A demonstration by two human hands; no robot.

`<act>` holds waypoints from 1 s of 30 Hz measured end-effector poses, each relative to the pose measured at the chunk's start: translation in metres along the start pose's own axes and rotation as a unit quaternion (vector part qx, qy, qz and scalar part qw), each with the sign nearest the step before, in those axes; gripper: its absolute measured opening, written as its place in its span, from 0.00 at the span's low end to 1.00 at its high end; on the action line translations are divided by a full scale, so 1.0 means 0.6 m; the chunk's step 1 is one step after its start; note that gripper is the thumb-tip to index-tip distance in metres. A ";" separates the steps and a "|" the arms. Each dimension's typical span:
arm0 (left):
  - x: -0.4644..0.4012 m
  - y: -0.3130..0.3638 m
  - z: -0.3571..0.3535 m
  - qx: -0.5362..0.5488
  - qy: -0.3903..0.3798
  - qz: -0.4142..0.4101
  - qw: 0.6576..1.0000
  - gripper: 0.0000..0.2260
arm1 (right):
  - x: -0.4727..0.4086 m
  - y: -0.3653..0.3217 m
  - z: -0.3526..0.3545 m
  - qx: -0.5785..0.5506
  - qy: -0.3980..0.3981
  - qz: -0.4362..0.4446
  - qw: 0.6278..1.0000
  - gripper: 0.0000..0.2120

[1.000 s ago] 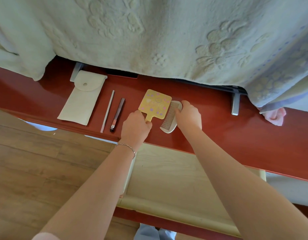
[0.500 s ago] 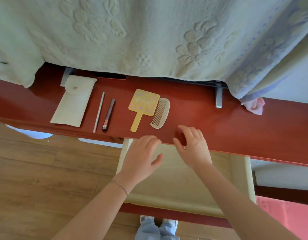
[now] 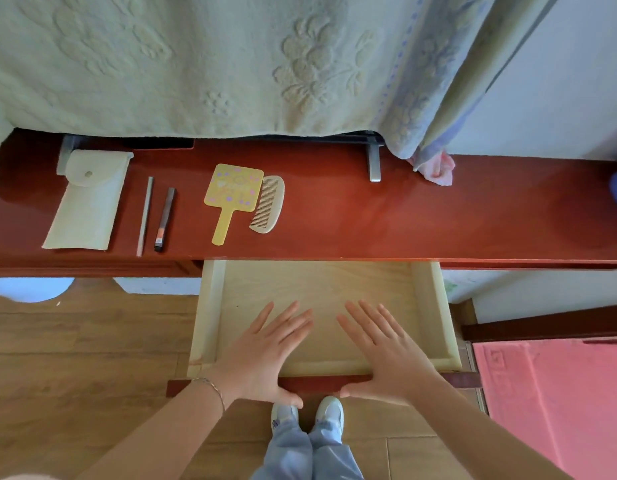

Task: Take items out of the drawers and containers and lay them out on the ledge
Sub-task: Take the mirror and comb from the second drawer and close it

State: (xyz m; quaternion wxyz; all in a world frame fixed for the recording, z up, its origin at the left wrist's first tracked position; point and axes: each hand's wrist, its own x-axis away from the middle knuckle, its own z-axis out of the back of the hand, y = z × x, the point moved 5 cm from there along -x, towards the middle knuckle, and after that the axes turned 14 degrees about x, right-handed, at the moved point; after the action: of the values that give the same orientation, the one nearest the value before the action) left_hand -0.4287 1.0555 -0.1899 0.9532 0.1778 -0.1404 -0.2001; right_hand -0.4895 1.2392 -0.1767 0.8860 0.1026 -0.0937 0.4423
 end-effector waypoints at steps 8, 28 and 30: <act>-0.007 -0.009 0.005 -0.016 -0.005 0.024 1.000 0.49 | -0.001 0.018 0.002 0.038 0.013 0.016 0.999 0.51; -0.109 -0.090 0.111 -0.110 0.187 0.027 0.976 0.28 | -0.144 0.104 0.049 0.092 0.174 -0.119 0.973 0.36; -0.117 -0.090 0.112 -0.103 0.212 0.035 0.971 0.23 | -0.154 0.103 0.054 0.109 0.192 -0.132 0.966 0.31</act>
State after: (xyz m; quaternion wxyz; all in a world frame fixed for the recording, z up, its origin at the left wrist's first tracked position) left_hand -0.5314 1.0204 -0.1645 0.9808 0.1123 0.0805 -0.1377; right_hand -0.5960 1.1964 -0.1634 0.9213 0.1232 0.1415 0.3407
